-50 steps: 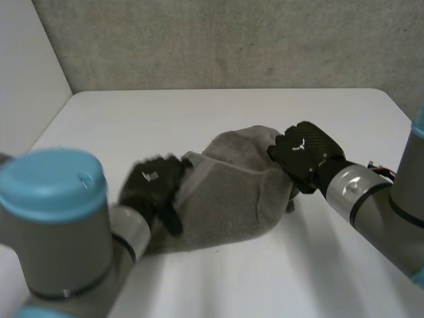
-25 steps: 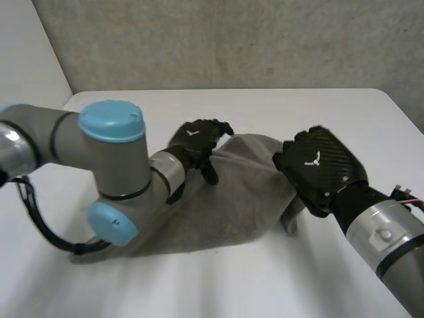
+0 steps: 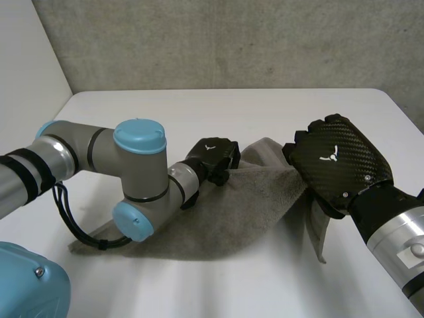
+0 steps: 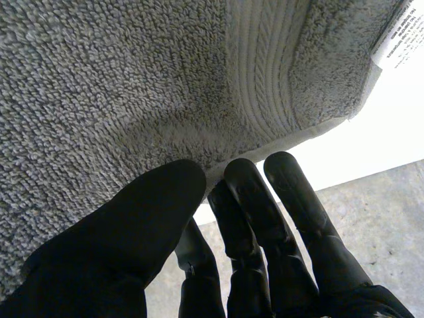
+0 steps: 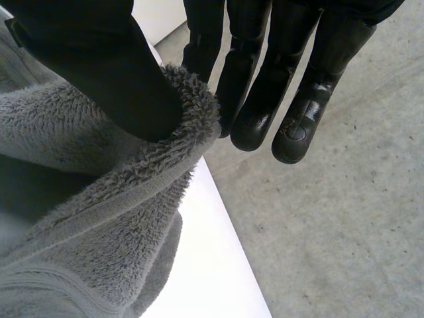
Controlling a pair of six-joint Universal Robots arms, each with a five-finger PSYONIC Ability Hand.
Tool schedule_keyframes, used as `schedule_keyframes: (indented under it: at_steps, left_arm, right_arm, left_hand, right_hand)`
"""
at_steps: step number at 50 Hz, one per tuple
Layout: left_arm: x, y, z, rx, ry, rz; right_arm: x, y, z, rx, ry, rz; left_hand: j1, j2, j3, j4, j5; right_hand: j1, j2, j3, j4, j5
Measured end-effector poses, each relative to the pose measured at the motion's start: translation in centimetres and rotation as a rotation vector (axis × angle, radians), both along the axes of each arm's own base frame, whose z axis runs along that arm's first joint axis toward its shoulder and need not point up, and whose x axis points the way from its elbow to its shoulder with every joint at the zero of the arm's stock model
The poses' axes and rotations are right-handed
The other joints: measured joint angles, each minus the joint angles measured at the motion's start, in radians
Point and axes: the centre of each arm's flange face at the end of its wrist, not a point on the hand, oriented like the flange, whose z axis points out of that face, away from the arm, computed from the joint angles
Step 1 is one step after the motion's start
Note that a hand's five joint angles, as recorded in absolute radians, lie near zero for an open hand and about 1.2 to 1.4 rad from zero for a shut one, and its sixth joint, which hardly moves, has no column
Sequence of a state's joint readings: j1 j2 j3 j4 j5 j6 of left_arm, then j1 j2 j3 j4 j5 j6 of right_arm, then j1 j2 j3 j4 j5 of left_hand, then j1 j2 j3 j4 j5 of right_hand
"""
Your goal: Fold the towel.
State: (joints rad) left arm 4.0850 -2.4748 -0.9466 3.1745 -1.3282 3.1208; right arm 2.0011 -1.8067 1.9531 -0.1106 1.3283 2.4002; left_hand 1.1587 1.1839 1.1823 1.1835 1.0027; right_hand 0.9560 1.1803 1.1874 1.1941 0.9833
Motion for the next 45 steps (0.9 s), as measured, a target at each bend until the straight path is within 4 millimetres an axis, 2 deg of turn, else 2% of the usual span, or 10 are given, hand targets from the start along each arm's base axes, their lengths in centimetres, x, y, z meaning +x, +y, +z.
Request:
schedule_keyframes:
  at_steps: [8,17,19,24,25,28,31,38,42,45]
  left_arm:
    - [-0.2,-0.9,1.0,-0.058,0.029,0.037]
    - [0.3,-4.9,6.7,-0.333,0.116,0.197]
    - [1.6,-7.4,12.1,-0.551,0.163,0.303]
    - [3.4,-8.1,21.5,-0.860,0.294,0.413]
    - [3.4,-8.1,21.5,-0.860,0.294,0.413]
    - [5.0,-6.8,27.7,-1.027,0.408,0.479]
    - [6.2,-5.6,30.1,-1.075,0.453,0.517]
    - [8.0,-4.6,28.0,-1.000,0.384,0.550]
    - [8.4,-4.0,22.0,-0.854,0.245,0.526]
    - [8.9,-2.6,14.8,-0.692,0.078,0.481]
  right_arm:
    - [0.4,-1.4,0.2,-0.008,0.001,-0.003]
    - [2.8,-6.8,-0.2,-0.050,0.028,0.006]
    - [4.6,-11.2,1.2,-0.161,0.004,-0.036]
    - [6.5,-16.5,6.6,-0.405,-0.126,-0.169]
    - [6.5,-16.5,6.6,-0.405,-0.126,-0.169]
    - [7.3,-17.8,11.8,-0.608,-0.293,-0.231]
    - [7.6,-17.4,14.1,-0.701,-0.381,-0.229]
    - [8.3,-15.5,12.0,-0.662,-0.341,-0.128]
    - [8.5,-14.3,6.2,-0.468,-0.190,-0.029]
    - [8.1,-12.7,-0.3,-0.211,-0.032,0.034]
  left_hand:
    - [0.020,0.029,0.029,0.030,0.028]
    - [0.027,0.032,0.032,0.033,0.031]
    - [0.027,0.032,0.032,0.034,0.031]
    - [0.031,0.033,0.033,0.034,0.031]
    - [0.031,0.033,0.033,0.034,0.031]
    - [0.031,0.033,0.033,0.034,0.031]
    - [0.031,0.033,0.033,0.034,0.034]
    - [0.038,0.033,0.033,0.034,0.036]
    - [0.046,0.033,0.033,0.034,0.038]
    - [0.046,0.034,0.034,0.034,0.038]
  right_hand:
    - [0.000,0.000,0.000,0.000,0.000]
    - [0.000,0.000,0.000,0.000,0.000]
    - [0.000,0.001,0.000,0.000,0.000]
    - [0.000,0.002,0.004,0.003,0.000]
    - [0.000,0.002,0.004,0.003,0.000]
    - [0.000,0.005,0.004,0.004,0.001]
    - [0.000,0.005,0.004,0.004,0.001]
    - [0.000,0.005,0.004,0.004,0.006]
    - [0.000,0.005,0.004,0.004,0.008]
    - [0.000,0.005,0.004,0.004,0.009]
